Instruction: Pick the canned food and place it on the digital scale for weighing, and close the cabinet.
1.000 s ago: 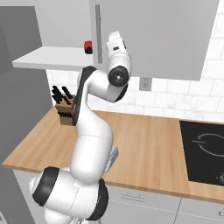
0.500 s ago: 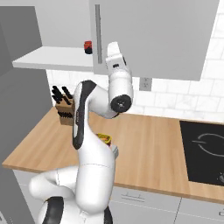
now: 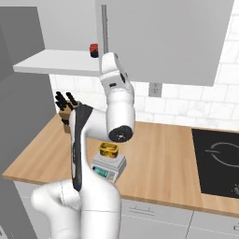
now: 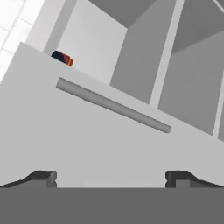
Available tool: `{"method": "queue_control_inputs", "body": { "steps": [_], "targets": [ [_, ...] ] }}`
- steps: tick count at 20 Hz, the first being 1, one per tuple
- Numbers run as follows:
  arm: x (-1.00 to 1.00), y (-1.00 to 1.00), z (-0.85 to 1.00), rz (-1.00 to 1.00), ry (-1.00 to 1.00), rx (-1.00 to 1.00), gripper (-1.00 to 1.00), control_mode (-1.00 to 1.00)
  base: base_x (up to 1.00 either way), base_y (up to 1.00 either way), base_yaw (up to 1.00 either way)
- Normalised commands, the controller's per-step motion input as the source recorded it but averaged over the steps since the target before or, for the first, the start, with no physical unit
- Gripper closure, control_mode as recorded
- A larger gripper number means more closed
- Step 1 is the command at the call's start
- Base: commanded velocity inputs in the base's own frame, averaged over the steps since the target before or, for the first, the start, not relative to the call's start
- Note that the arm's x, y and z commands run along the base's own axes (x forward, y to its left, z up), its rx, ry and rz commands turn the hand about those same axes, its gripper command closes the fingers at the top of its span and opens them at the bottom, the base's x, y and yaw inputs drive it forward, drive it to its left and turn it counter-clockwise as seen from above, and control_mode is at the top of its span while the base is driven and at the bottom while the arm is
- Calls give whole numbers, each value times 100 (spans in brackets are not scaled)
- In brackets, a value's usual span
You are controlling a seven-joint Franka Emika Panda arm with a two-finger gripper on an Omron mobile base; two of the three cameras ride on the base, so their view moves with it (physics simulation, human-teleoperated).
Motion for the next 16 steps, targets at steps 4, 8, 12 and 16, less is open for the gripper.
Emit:
{"method": "queue_control_inputs", "body": {
  "steps": [4, 8, 12, 16],
  "targets": [
    [-100, 46, 54, 9, 0, -12, -100, -100, 0, 0, 0],
    [-92, 71, 43, 13, 8, -1, -100, -100, 0, 0, 0],
    [-66, 97, -2, 7, 2, 3, -100, -100, 0, 0, 0],
    [-22, 100, -34, 0, -7, 5, -100, -100, 0, 0, 0]
  ]
}}
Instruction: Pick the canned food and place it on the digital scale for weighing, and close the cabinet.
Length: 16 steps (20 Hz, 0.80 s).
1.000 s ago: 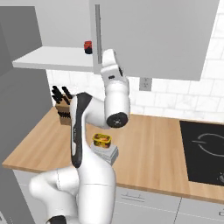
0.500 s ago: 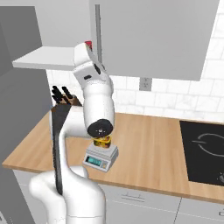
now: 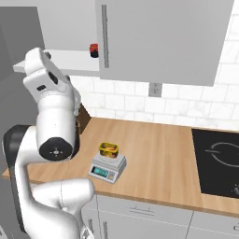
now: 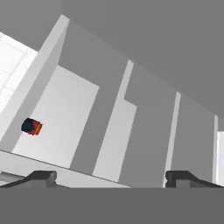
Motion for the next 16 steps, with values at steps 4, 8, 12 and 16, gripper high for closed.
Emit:
{"method": "queue_control_inputs", "body": {
  "steps": [4, 8, 12, 16],
  "targets": [
    [-63, 99, -6, 0, -2, 15, -100, -100, 0, 0, 0],
    [-64, 100, 0, 0, 1, 14, -100, -100, 0, 0, 0],
    [-87, 64, 0, 0, 0, 19, -100, -100, 0, 0, 0],
    [-99, 50, -7, 2, 6, 20, -100, -100, 0, 0, 0]
  ]
}}
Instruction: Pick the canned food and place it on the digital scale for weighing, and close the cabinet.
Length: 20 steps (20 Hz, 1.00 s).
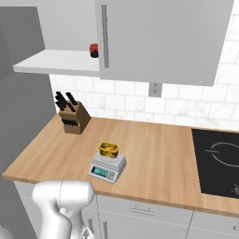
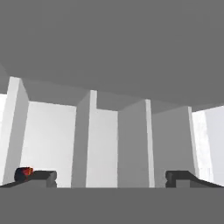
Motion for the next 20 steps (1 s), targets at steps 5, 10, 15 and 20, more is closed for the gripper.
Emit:
{"method": "queue_control_inputs", "body": {
  "steps": [5, 10, 15, 20],
  "targets": [
    [-88, 34, -20, 12, 14, 19, -100, -100, 0, 0, 0],
    [-69, 52, -42, 12, 15, 20, -100, -100, 0, 0, 0],
    [-63, 47, -78, 4, 0, 16, -100, -100, 0, 0, 0],
    [-2, 79, -27, -9, 0, -5, -100, -100, 0, 0, 0]
  ]
}}
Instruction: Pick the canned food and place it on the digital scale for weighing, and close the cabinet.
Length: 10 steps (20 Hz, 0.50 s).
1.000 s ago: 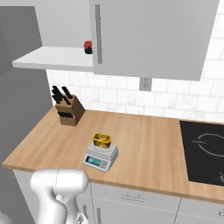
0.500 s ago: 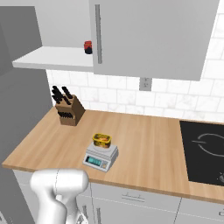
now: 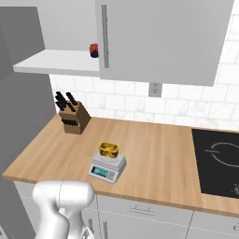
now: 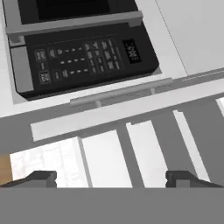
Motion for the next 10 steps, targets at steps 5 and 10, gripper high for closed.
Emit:
{"method": "queue_control_inputs", "body": {
  "steps": [5, 10],
  "targets": [
    [61, 61, -11, -16, 16, -14, -100, -100, 0, 0, 0],
    [90, 9, -8, -3, 17, -10, -100, -100, 0, 0, 0]
  ]
}}
